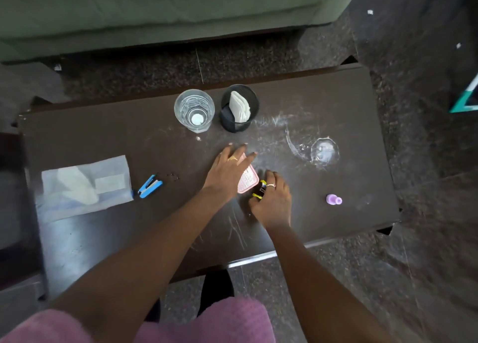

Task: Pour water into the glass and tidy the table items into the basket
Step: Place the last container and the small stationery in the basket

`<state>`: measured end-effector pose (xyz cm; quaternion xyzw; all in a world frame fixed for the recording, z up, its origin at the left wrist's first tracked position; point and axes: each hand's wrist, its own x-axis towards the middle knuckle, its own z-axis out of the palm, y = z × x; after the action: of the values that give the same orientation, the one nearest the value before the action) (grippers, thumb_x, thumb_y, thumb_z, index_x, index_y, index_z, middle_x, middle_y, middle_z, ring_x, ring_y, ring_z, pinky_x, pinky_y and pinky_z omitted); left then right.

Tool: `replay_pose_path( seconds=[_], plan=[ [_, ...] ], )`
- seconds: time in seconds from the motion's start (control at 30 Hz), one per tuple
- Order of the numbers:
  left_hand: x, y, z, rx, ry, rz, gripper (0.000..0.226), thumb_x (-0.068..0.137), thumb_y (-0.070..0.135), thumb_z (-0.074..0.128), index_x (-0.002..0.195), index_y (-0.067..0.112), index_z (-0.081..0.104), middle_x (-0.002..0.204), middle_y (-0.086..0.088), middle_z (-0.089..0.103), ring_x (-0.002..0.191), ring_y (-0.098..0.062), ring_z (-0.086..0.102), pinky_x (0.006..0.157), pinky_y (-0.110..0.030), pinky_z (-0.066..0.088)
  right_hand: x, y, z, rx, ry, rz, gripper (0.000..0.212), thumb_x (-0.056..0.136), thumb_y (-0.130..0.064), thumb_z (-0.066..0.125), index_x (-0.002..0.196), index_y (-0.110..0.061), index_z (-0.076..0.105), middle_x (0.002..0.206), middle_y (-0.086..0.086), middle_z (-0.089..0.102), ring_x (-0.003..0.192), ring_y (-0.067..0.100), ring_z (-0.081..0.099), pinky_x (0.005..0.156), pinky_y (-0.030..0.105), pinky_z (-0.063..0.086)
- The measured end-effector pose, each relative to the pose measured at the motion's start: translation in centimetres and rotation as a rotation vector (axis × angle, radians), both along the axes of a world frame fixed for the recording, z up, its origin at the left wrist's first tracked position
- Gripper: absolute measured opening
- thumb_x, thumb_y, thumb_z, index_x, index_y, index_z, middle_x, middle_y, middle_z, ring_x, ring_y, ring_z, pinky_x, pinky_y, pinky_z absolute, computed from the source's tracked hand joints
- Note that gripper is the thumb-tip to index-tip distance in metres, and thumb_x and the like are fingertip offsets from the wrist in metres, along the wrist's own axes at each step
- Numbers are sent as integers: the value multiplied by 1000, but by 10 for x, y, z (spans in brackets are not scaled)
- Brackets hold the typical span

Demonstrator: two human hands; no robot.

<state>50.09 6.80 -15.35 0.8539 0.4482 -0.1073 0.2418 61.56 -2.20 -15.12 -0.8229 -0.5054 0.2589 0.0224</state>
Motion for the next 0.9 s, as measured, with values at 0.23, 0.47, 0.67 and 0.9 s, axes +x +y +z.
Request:
replay_pose_path(
  seconds=[0.23, 0.47, 0.67, 0.9],
  plan=[
    [-5, 1, -6, -71, -36, -42, 81, 70, 18, 75, 139, 25, 32, 148, -2, 28, 134, -28, 23, 110, -36, 25, 7, -19, -11, -119, -77, -10, 41, 85, -2, 43, 126, -6, 47, 124, 15, 49, 109, 34, 46, 93, 40, 37],
    [-51, -12, -2, -157, -79, 282, 74, 75, 13, 69, 138, 27, 31, 141, -3, 31, 121, -29, 29, 98, -38, 42, -22, -16, -6, -126, -41, 82, 38, 87, -2, 45, 125, -3, 47, 119, 18, 51, 104, 37, 48, 88, 43, 40],
    [-134, -21, 16, 31, -134, 533, 71, 69, 18, 65, 134, 21, 38, 133, -9, 41, 121, -27, 37, 103, -32, 25, -98, 1, 5, 4, 57, 215, 38, 85, -4, 54, 123, -1, 51, 115, 19, 55, 101, 36, 50, 90, 41, 41],
    [-268, -21, 62, 195, -189, 950, 79, 63, 16, 72, 135, 13, 41, 128, -14, 49, 122, -29, 41, 99, -35, 25, -223, 45, 20, 147, 177, 434, 35, 85, -3, 56, 119, 3, 54, 113, 23, 56, 103, 39, 51, 93, 42, 40]
  ],
)
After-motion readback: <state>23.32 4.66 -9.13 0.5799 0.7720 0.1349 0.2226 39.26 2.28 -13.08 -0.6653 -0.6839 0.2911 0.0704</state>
